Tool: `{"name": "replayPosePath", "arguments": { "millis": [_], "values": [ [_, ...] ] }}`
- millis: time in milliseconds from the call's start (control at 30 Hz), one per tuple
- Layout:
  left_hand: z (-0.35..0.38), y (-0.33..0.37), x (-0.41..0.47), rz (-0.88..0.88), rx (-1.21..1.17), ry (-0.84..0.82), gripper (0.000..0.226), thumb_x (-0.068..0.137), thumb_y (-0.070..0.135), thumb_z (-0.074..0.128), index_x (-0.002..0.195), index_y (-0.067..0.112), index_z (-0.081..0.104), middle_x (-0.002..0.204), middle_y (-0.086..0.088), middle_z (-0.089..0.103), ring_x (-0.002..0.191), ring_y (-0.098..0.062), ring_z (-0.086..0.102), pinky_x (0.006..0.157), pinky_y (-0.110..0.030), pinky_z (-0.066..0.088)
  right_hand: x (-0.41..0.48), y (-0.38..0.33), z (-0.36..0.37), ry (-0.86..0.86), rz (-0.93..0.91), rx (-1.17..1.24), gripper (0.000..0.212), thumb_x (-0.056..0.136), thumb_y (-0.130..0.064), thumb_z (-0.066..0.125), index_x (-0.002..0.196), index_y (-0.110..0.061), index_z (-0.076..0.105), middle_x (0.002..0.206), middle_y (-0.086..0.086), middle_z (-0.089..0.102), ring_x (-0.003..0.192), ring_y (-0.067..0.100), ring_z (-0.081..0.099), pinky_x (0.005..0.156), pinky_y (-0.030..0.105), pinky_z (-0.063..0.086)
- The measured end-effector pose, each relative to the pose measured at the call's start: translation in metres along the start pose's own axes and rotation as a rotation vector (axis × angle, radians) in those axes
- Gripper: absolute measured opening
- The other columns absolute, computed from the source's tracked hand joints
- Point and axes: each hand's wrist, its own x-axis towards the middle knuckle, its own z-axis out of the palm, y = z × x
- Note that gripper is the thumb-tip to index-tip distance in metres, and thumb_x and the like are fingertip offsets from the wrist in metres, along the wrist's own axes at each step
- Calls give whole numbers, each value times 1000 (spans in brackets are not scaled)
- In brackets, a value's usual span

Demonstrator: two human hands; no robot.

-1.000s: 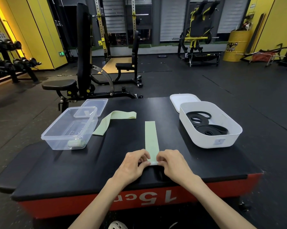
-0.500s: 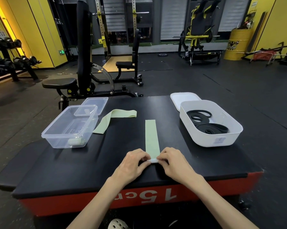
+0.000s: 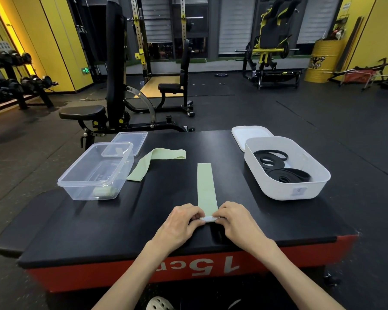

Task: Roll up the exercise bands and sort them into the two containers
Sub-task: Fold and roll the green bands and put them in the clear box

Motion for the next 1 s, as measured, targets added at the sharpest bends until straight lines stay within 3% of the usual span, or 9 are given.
{"name": "replayPosePath", "arguments": {
  "millis": [267, 467, 667, 1000],
  "values": [
    [-2, 5, -5, -4, -30, -16, 9, 87, 25, 67, 92, 18, 69, 82, 10, 60, 74, -2, 55, 72, -14, 44, -6, 0, -3, -48, -11, -5, 21, 91, -12, 56, 104, -15, 72, 98, 2, 61, 93, 19, 54, 79, 25, 41],
    [1, 8, -4, -48, 1, 38, 10, 87, 27, 66, 90, 20, 72, 88, 15, 54, 79, -2, 54, 73, -10, 40, -2, -2, -2, -49, -22, -27, 21, 93, -15, 54, 102, -16, 73, 94, -2, 54, 92, 17, 48, 75, 20, 36],
    [-2, 12, -4, -202, -180, 53, 11, 80, 23, 75, 86, 22, 66, 76, 10, 66, 74, -3, 62, 71, -10, 47, 0, -3, -8, -54, 12, 2, 17, 86, -11, 60, 99, -21, 60, 84, -7, 56, 79, 15, 51, 73, 25, 43],
    [-4, 9, -4, -59, 3, 14, 6, 85, 28, 67, 89, 23, 65, 84, 14, 59, 76, -4, 54, 70, -13, 44, 4, -3, -10, -72, 33, -13, 16, 87, -14, 58, 90, -19, 73, 90, -3, 64, 84, 17, 55, 71, 20, 38]
  ]
}}
